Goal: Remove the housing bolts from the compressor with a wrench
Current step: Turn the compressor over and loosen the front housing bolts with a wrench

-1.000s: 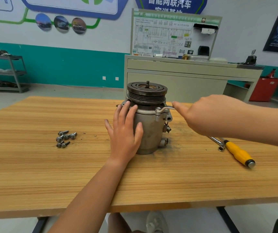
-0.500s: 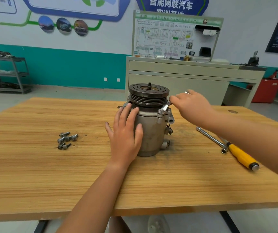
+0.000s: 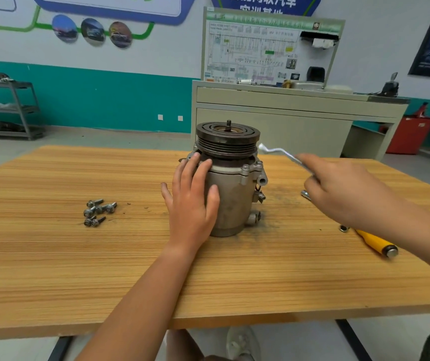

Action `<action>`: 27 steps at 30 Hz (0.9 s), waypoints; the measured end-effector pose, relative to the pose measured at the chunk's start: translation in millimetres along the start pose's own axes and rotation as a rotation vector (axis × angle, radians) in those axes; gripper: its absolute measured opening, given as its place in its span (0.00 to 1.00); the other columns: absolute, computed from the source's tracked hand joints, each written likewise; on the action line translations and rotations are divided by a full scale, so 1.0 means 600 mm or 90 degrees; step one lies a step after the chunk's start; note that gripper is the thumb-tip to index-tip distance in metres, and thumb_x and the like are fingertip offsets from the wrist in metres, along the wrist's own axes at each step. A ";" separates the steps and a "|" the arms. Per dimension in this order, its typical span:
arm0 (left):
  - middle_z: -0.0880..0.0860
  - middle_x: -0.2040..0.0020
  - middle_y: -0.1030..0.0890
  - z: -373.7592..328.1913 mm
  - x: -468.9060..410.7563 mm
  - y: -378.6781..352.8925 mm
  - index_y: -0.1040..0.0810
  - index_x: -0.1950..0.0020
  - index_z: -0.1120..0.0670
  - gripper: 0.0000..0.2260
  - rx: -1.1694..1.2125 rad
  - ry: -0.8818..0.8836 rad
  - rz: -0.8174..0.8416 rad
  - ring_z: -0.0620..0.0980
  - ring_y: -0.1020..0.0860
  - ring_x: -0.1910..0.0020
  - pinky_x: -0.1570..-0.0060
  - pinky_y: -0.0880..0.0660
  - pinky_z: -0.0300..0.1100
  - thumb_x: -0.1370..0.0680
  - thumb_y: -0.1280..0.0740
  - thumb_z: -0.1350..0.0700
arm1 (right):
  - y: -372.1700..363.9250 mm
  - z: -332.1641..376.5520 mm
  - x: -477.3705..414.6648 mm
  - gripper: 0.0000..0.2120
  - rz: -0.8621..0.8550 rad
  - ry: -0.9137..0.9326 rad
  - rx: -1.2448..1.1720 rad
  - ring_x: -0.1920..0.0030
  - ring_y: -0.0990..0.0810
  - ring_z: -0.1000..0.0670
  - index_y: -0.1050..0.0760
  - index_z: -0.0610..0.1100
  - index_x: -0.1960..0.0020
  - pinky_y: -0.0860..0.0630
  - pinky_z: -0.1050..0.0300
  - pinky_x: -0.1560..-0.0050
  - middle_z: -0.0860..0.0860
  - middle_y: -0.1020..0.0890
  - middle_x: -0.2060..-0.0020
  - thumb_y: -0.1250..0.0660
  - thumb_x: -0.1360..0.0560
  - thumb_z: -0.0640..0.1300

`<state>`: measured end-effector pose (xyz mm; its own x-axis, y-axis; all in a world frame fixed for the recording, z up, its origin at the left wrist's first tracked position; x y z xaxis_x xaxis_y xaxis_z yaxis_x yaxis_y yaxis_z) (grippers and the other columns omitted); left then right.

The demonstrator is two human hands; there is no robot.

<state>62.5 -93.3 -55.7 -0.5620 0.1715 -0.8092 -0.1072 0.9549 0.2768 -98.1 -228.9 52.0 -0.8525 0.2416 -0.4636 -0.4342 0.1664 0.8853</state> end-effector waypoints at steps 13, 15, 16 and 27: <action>0.51 0.27 0.35 0.001 0.001 -0.001 0.31 0.30 0.53 0.22 -0.011 -0.003 -0.001 0.47 0.45 0.28 0.34 0.52 0.68 0.23 0.47 0.49 | 0.019 0.087 -0.012 0.14 0.122 0.028 0.320 0.75 0.40 0.51 0.34 0.41 0.40 0.45 0.60 0.78 0.51 0.38 0.73 0.45 0.25 0.35; 0.51 0.27 0.35 0.002 0.002 -0.001 0.31 0.30 0.53 0.23 -0.013 -0.006 0.002 0.47 0.46 0.28 0.34 0.52 0.68 0.23 0.47 0.49 | 0.017 0.097 -0.012 0.20 0.148 0.039 0.363 0.75 0.40 0.49 0.40 0.35 0.34 0.45 0.58 0.79 0.49 0.39 0.73 0.44 0.25 0.32; 0.51 0.27 0.35 0.002 0.002 0.000 0.32 0.30 0.52 0.23 -0.015 -0.007 0.004 0.47 0.46 0.27 0.34 0.53 0.67 0.23 0.47 0.49 | 0.015 0.096 -0.014 0.22 0.156 0.044 0.381 0.75 0.40 0.49 0.42 0.34 0.32 0.45 0.58 0.79 0.48 0.39 0.73 0.45 0.25 0.32; 0.57 0.25 0.45 0.006 0.006 -0.002 0.38 0.29 0.49 0.22 -0.045 -0.023 0.005 0.51 0.47 0.27 0.35 0.53 0.68 0.23 0.45 0.49 | 0.008 0.029 -0.041 0.18 0.094 0.138 0.448 0.77 0.38 0.52 0.41 0.43 0.33 0.45 0.60 0.79 0.52 0.35 0.76 0.48 0.23 0.39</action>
<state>63.5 -93.2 -61.0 -0.5334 0.1886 -0.8246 -0.1606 0.9345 0.3177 -74.3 -217.5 66.9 -0.9575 0.1269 -0.2588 -0.0839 0.7363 0.6715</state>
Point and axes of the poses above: each hand's wrist, its own x-axis away from the middle knuckle, its own y-axis out of the back of the hand, z = x × y, the point moved 1 cm from there along -x, towards the middle knuckle
